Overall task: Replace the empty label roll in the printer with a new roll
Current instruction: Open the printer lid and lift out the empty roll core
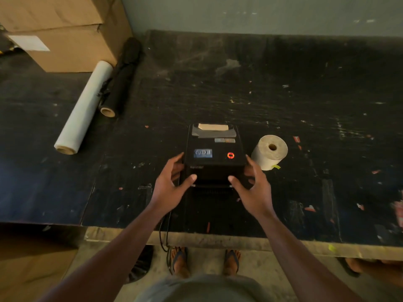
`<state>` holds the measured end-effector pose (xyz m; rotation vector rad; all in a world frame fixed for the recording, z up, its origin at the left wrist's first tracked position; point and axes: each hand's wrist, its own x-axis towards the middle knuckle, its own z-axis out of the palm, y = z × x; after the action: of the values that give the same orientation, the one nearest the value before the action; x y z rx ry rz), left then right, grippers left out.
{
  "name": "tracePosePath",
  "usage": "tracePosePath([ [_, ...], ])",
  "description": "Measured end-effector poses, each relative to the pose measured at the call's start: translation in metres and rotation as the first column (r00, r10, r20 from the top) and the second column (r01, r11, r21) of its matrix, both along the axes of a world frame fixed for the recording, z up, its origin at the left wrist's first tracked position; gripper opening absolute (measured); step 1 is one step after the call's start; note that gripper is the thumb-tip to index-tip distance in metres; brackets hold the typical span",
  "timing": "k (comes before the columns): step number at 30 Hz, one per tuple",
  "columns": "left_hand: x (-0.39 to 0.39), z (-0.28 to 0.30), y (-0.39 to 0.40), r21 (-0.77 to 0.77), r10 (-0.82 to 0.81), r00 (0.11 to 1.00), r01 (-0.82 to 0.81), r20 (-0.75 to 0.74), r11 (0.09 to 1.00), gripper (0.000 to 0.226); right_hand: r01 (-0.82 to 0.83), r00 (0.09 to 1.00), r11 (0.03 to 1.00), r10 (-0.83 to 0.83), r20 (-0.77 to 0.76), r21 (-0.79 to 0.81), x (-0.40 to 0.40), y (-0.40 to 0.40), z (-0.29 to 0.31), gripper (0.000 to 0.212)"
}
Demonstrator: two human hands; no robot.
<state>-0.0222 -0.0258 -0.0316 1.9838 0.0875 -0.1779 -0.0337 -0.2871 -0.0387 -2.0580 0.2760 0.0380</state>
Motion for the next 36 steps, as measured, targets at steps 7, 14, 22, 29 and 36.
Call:
tracePosePath([
  [7, 0.066, 0.033, -0.005, -0.073, 0.086, 0.988, -0.077, 0.128, 0.994, 0.073, 0.043, 0.990, 0.995, -0.053, 0.128, 0.086, 0.077, -0.008, 0.044, 0.077],
  [14, 0.125, 0.040, -0.008, -0.095, 0.125, 0.985, -0.113, 0.122, 0.989, 0.075, 0.041, 0.982, 0.993, -0.061, 0.181, 0.109, 0.131, -0.008, 0.049, 0.068],
  [22, 0.133, 0.015, 0.000, -0.058, 0.144, 0.985, -0.139, 0.091, 0.989, 0.065, 0.026, 0.989, 0.997, -0.036, 0.143, 0.069, 0.139, -0.021, 0.027, 0.060],
  [29, 0.110, -0.030, -0.003, 0.436, -0.216, 0.976, 0.212, -0.041, 0.875, 0.060, -0.380, 0.925, 0.867, 0.355, -0.136, -0.321, 0.129, -0.025, -0.018, 0.056],
  [36, 0.126, -0.031, -0.004, 0.512, -0.254, 0.967, 0.204, 0.028, 0.834, 0.034, -0.442, 0.897, 0.809, 0.412, -0.162, -0.388, 0.149, -0.022, -0.024, 0.034],
])
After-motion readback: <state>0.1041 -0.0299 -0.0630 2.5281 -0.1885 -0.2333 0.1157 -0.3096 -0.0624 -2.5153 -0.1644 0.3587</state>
